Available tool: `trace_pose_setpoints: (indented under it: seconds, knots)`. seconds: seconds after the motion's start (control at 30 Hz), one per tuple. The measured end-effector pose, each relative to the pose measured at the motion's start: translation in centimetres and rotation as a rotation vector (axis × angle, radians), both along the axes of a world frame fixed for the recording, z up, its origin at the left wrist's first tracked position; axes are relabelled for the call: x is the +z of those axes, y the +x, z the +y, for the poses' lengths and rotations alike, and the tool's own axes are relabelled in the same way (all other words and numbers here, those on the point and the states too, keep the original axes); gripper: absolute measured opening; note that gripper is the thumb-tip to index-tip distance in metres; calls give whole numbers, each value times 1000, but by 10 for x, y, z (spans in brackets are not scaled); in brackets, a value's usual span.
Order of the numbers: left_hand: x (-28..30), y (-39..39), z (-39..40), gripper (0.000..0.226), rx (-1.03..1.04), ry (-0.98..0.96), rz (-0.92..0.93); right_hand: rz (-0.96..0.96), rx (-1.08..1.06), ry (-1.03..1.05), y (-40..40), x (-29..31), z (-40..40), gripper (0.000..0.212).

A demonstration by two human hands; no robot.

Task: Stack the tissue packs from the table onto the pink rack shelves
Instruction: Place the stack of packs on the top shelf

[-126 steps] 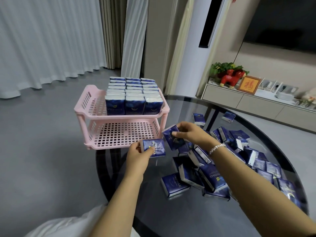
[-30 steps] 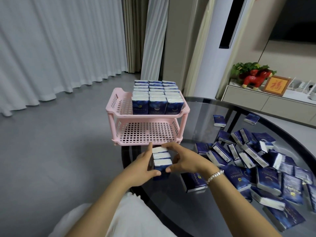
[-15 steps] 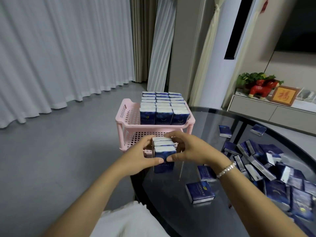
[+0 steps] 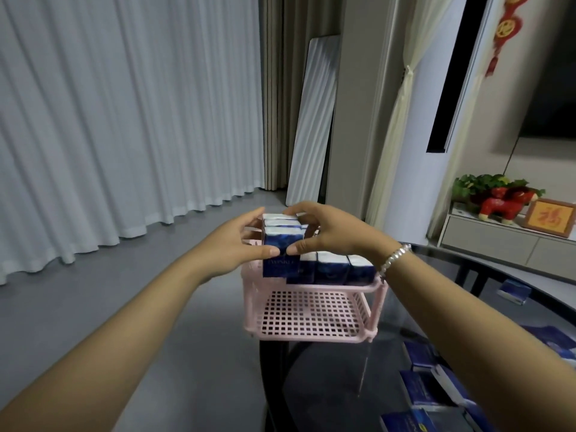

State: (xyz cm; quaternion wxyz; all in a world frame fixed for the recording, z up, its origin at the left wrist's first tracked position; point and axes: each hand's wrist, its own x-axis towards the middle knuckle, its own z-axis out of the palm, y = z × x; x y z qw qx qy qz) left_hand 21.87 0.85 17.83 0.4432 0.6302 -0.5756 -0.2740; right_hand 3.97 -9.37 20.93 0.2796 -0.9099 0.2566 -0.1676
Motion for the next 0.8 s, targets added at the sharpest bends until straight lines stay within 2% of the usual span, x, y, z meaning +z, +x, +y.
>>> trace_pose_setpoints:
  seconds: [0.27, 0.43, 0.57, 0.7, 0.8]
  knots:
    - [-15, 60, -74, 83, 82, 39, -97, 108, -83, -23, 74, -16, -68, 71]
    - [-46, 68, -109, 81, 74, 84, -118, 242, -148, -116, 91, -33, -99, 69]
    - [-63, 68, -125, 79, 25, 125, -209, 353, -187, -160, 95, -51, -110, 68]
    - [-67, 71, -131, 78, -19, 170, -312, 362, -168, -188, 93, -55, -113, 70]
    - [-66, 71, -132, 82, -64, 213, -345, 314, -128, -196, 89, -51, -109, 55]
